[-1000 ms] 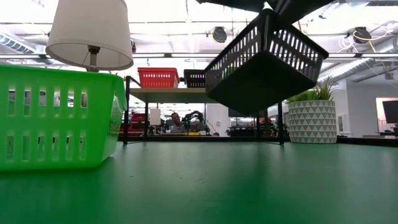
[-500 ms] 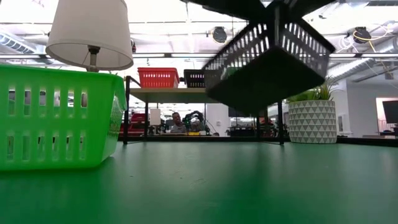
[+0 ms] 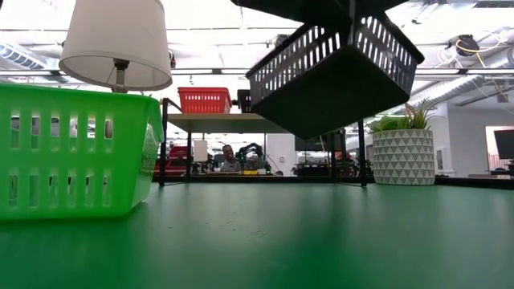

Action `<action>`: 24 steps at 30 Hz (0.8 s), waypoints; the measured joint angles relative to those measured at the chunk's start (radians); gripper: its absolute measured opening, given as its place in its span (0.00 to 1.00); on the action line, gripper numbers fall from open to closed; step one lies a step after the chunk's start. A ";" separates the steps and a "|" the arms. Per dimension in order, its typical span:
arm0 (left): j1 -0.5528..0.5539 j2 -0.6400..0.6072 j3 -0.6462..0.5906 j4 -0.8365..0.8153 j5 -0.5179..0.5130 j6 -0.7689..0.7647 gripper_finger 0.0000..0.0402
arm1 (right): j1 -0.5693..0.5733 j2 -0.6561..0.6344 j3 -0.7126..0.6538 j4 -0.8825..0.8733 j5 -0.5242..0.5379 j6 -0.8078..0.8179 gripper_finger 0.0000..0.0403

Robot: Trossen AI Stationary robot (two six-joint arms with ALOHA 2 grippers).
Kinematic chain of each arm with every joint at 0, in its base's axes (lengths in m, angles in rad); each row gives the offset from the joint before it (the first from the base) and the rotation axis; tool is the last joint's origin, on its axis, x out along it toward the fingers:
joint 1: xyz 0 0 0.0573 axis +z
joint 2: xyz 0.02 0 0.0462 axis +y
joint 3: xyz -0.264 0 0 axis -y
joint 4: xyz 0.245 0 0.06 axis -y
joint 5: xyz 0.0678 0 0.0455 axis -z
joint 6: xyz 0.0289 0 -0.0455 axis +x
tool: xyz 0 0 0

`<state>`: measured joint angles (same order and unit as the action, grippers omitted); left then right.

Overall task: Stack baskets on shelf by color
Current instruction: Stack the black basket into the black basket on the shelf

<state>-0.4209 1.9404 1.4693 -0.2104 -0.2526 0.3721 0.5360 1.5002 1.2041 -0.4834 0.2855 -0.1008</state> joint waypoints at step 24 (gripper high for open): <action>-0.014 -0.024 0.000 -0.013 -0.157 -0.067 0.51 | 0.034 0.000 0.000 -0.002 -0.029 -0.023 0.02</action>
<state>-0.4352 1.9163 1.4696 -0.2232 -0.4099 0.3050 0.5704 1.5005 1.2041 -0.4849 0.2567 -0.1240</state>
